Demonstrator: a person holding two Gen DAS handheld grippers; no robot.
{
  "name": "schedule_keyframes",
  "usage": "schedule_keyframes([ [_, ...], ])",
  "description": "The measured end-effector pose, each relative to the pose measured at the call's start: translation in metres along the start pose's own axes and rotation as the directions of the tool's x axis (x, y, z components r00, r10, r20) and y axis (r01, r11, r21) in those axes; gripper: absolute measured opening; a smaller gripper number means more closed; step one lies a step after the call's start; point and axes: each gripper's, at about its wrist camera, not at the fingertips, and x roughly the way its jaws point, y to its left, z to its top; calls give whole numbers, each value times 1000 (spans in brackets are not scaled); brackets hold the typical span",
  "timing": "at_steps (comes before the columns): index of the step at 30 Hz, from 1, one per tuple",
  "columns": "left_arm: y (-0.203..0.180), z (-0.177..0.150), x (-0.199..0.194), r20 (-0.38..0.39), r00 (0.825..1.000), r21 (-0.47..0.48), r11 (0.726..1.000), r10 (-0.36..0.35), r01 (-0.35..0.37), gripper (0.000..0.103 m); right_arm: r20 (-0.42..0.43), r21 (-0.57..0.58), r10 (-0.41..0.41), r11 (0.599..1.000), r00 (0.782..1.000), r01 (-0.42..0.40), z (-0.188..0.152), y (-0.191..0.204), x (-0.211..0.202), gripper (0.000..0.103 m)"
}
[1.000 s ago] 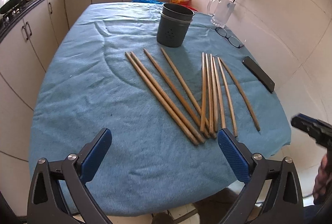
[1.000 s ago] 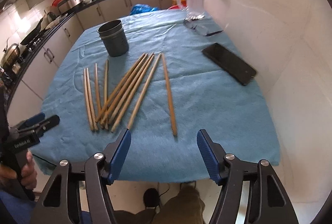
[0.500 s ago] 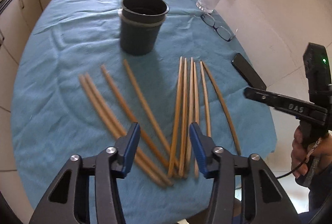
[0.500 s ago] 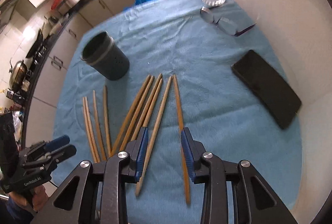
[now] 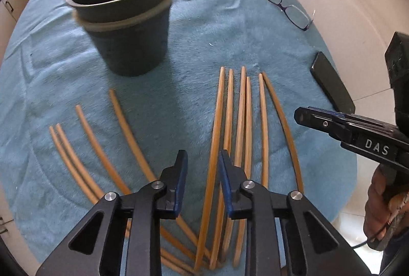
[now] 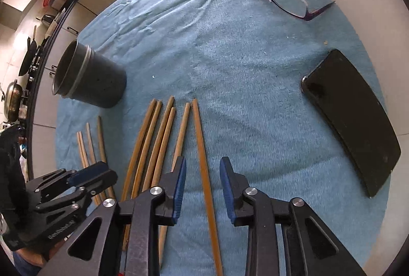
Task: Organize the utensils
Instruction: 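Lower the right gripper onto one wooden chopstick and close on it, then lift the chopstick upright with the right gripper toward the grey cup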
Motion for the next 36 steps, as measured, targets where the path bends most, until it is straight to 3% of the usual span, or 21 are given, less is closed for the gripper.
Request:
schedule_keyframes([
  [3, -1, 6, 9, -22, 1000, 10, 1000, 17, -17, 15, -9, -8, 1, 1000, 1000, -1, 4, 2, 3, 28],
  [13, -3, 21, 22, -19, 999, 20, 999, 46, -46, 15, -42, -14, -35, 999, 999, 34, 9, -2, 15, 26],
  [17, -12, 20, 28, 36, 996, 46, 996, 77, -79, 15, -27, -27, -52, 998, 998, 51, 7, 2, 16, 25],
  [26, -29, 2, 32, 185, 973, 65, 986, 137, -152, 15, 72, -76, -119, 989, 990, 125, -14, 11, 22, 21],
  [28, -32, 3, 34, 195, 970, 63, 985, 145, -160, 15, 93, -87, -143, 985, 985, 151, -14, 13, 22, 18],
  [30, -35, 7, 35, 205, 967, 58, 984, 151, -166, 15, 102, -102, -155, 981, 983, 165, -11, 16, 23, 8],
  [33, -35, 9, 36, 221, 959, 45, 980, 178, -192, 0, 109, -101, -146, 982, 983, 157, -8, 16, 22, 7],
  [36, -33, 8, 34, 219, 966, 39, 989, 134, -146, 0, 109, -71, -108, 991, 988, 116, -11, 10, 18, 7],
])
